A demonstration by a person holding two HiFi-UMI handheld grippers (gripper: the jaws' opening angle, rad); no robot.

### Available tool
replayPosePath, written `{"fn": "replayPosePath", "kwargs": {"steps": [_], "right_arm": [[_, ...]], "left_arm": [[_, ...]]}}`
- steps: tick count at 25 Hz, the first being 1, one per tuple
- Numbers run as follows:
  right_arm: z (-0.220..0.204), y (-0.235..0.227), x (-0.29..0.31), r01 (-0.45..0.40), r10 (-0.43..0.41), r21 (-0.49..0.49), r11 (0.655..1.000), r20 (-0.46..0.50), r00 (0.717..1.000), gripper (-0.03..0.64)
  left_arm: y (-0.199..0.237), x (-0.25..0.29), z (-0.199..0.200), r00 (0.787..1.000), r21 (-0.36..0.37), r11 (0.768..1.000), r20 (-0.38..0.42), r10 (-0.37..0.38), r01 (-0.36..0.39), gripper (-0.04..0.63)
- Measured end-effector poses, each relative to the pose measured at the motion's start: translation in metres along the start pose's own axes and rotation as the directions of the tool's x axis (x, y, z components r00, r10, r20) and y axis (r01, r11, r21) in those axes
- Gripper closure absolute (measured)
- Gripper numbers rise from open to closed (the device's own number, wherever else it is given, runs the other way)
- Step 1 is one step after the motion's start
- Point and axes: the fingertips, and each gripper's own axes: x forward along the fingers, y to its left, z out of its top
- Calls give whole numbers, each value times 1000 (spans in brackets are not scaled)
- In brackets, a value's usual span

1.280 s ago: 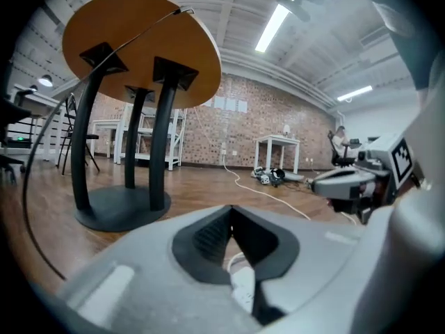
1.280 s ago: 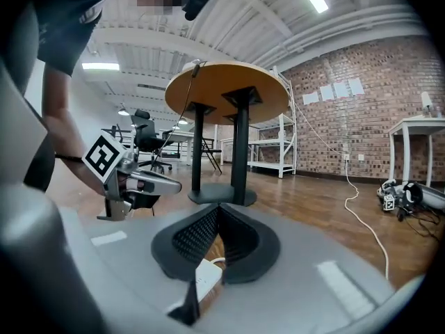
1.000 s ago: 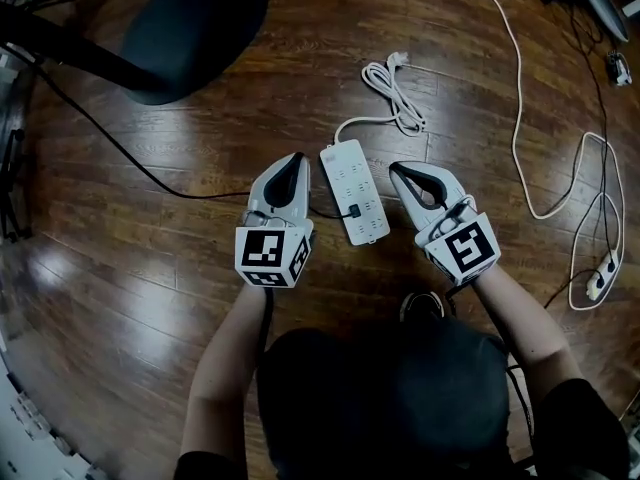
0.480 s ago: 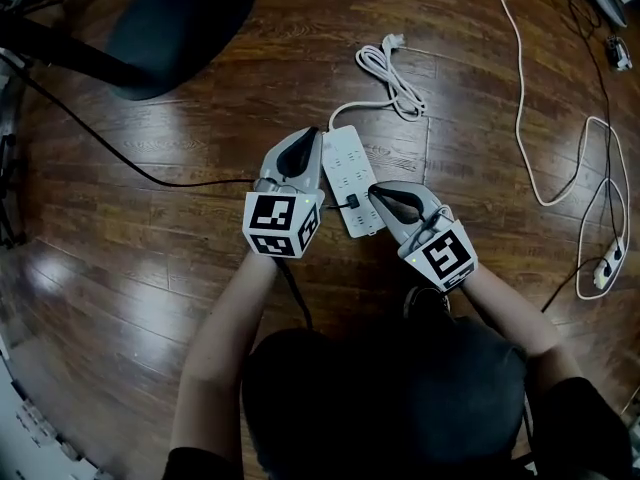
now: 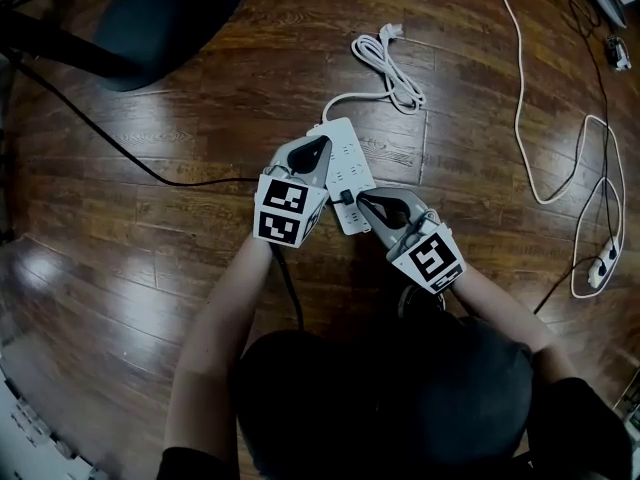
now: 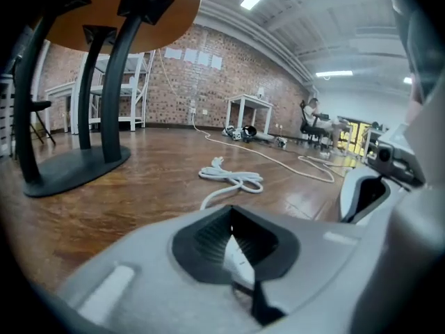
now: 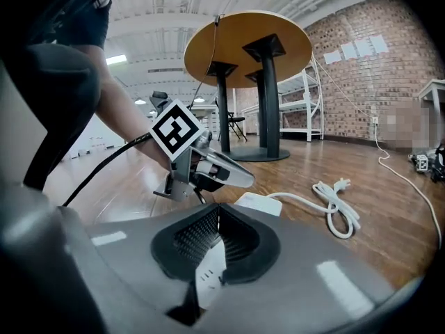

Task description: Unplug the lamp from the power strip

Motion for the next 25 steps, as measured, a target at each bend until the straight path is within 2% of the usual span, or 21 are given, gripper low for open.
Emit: {"fn": "replayPosePath", "kwargs": {"steps": [4, 7, 12, 17, 22, 25], "right_arm": [[-14, 2, 6, -15, 15, -2, 1000, -37, 999, 590], [-20, 4, 11, -31, 31, -2, 1000, -60, 998, 560], [-25, 6, 16, -48, 48, 1, 999, -69, 996, 535], [-24, 4, 16, -54, 55, 26, 998, -57, 997, 517], [-23, 8, 16, -66, 68, 38, 997, -50, 996, 476], [-31, 9, 28, -65, 65, 1, 998, -96, 993, 476]], "left_arm": [[-3, 15, -18, 996, 73, 997, -81, -29, 35, 592], [-10, 22, -30, 991, 93, 994, -126, -48, 60, 592], [-8, 26, -43, 987, 57, 997, -156, -45, 54, 592], [-7, 27, -43, 988, 74, 996, -152, -41, 52, 592], [-8, 26, -43, 988, 55, 997, -148, -39, 48, 592], [-13, 24, -40, 989, 19, 998, -142, -53, 56, 592]]}}
